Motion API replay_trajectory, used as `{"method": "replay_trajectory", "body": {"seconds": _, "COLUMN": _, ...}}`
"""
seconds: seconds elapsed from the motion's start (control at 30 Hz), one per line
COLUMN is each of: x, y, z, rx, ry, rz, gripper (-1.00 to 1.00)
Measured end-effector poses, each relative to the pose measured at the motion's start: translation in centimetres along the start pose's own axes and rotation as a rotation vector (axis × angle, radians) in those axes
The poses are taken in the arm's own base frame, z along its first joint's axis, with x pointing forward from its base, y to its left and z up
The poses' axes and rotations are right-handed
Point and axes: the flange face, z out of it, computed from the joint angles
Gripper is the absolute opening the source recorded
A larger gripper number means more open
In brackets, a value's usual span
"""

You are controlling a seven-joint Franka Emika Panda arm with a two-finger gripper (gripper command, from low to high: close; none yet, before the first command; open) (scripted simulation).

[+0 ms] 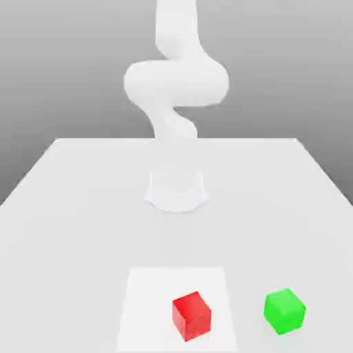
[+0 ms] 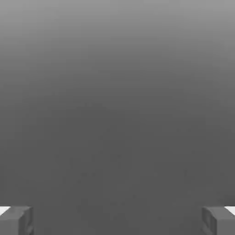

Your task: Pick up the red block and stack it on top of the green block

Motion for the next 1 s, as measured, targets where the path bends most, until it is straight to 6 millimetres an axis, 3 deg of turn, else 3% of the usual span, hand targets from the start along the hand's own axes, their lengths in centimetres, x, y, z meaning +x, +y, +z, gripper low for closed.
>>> {"method": "replay_trajectory", "body": {"seconds": 0.2, "x": -1.9, "y": 1.8, "z": 13.0, "rx": -0.068, "ry": -0.199, "rz": -0.083, "gripper": 0.0}}
{"method": "replay_trajectory", "body": {"seconds": 0.47, "x": -8.6, "y": 6.5, "z": 27.4, "rx": -0.195, "ry": -0.411, "rz": -0.207, "gripper": 0.0}}
{"method": "replay_trajectory", "body": {"seconds": 0.67, "x": -15.0, "y": 11.9, "z": 35.3, "rx": -0.317, "ry": -0.533, "rz": -0.321, "gripper": 0.0}}
{"method": "replay_trajectory", "body": {"seconds": 0.8, "x": -18.4, "y": 16.3, "z": 39.0, "rx": -0.403, "ry": -0.587, "rz": -0.39, "gripper": 0.0}}
{"method": "replay_trajectory", "body": {"seconds": 0.93, "x": -20.7, "y": 18.8, "z": 42.6, "rx": -0.415, "ry": -0.594, "rz": -0.404, "gripper": 0.0}}
{"method": "replay_trajectory", "body": {"seconds": 0.97, "x": -21.3, "y": 19.5, "z": 43.5, "rx": -0.416, "ry": -0.596, "rz": -0.403, "gripper": -1.0}}
{"method": "replay_trajectory", "body": {"seconds": 1.0, "x": -21.3, "y": 19.5, "z": 43.5, "rx": -0.416, "ry": -0.596, "rz": -0.403, "gripper": -1.0}}
